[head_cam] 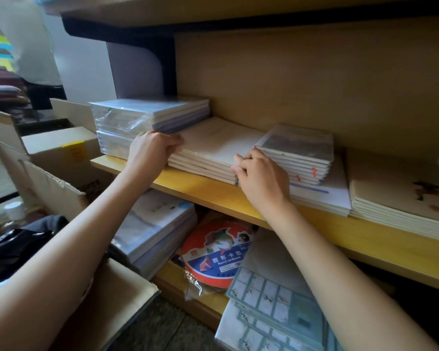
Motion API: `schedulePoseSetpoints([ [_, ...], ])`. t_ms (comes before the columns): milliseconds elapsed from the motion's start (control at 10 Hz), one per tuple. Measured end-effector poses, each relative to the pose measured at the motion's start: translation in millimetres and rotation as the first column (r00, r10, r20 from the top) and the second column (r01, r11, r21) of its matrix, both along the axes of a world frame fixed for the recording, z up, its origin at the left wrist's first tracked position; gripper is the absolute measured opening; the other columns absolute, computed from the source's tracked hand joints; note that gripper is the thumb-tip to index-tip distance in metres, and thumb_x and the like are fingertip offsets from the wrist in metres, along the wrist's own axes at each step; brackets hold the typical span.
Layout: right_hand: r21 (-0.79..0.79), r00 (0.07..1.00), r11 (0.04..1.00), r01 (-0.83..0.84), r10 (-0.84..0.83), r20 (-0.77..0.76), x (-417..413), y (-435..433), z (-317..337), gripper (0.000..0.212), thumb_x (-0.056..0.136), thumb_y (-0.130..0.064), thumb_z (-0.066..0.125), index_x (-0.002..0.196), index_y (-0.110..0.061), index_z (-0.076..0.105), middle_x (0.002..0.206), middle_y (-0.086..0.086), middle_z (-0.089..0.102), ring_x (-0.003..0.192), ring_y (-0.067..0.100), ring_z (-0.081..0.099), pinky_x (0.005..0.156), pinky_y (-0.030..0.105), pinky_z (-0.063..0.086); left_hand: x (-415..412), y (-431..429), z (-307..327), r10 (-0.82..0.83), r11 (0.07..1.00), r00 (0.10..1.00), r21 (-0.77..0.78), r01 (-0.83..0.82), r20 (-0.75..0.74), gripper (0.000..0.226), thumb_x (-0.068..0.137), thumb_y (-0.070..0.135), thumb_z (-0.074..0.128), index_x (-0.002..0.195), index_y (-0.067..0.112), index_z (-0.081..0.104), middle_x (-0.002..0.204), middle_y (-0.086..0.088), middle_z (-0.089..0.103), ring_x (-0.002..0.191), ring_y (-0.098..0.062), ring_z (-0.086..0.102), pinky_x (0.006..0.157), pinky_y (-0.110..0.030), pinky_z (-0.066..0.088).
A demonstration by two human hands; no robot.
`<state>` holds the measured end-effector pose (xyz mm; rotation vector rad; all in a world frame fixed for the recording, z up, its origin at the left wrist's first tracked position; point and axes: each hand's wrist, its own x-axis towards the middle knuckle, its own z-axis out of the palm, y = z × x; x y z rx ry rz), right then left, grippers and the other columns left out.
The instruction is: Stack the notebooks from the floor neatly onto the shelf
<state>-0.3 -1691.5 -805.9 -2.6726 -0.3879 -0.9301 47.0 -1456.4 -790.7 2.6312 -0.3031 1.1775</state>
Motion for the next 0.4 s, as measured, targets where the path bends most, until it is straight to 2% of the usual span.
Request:
schedulePoseSetpoints([
  [100,-0.045,0.999,0.998,0.046,-0.046,0.01,1.1,8.1,1.0,0.03,0.098,-0.033,0.043,0.108,-0.017,0.065,0.107,0.002,0.055,0.092,0.02,0.055,0.062,0.028,0.035,3.8,2.3,-0.5,0.044,0.999,0.999,0.009,-0.044,-0.007,0.025,0.092,0.021,0.056,0.113,0.024,0.069,0.114,-0.008,0.069,0.102,-0.033,0.059,0.088,-0.035,0.035],
  [200,-0.061,0.997,0.996,0.071,-0.071,-0.005,-3.6,12.2,2.4,0.03,0.099,-0.031,0.042,0.116,-0.017,0.062,0.111,0.005,0.054,0.097,0.022,0.055,0.065,0.03,0.039,0.1,0.5,-4.6,0.033,0.998,0.999,0.047,-0.034,0.027,0.028,0.09,0.013,0.056,0.114,0.021,0.069,0.119,-0.005,0.066,0.108,-0.031,0.058,0.089,-0.035,0.032],
  [300,-0.095,0.992,0.993,0.065,-0.075,-0.101,-7.8,11.8,6.6,0.033,0.1,-0.028,0.04,0.129,-0.018,0.052,0.121,0.006,0.052,0.104,0.024,0.054,0.076,0.035,0.043,-9.7,-9.0,-4.3,0.028,0.995,1.0,0.095,-0.028,-0.004,0.033,0.091,0.007,0.053,0.12,0.016,0.065,0.13,-0.007,0.059,0.119,-0.031,0.053,0.093,-0.039,0.034],
  [400,-0.17,0.955,0.982,-0.087,0.033,-0.296,-18.5,-3.7,20.2,0.043,0.096,-0.026,0.045,0.138,-0.023,0.041,0.127,0.001,0.05,0.112,0.023,0.052,0.082,0.036,0.043,-18.7,-25.9,1.7,0.294,0.931,0.928,0.286,-0.225,-0.23,0.05,0.094,0.013,0.044,0.143,0.011,0.034,0.149,-0.008,0.036,0.134,-0.028,0.036,0.104,-0.038,0.031],
])
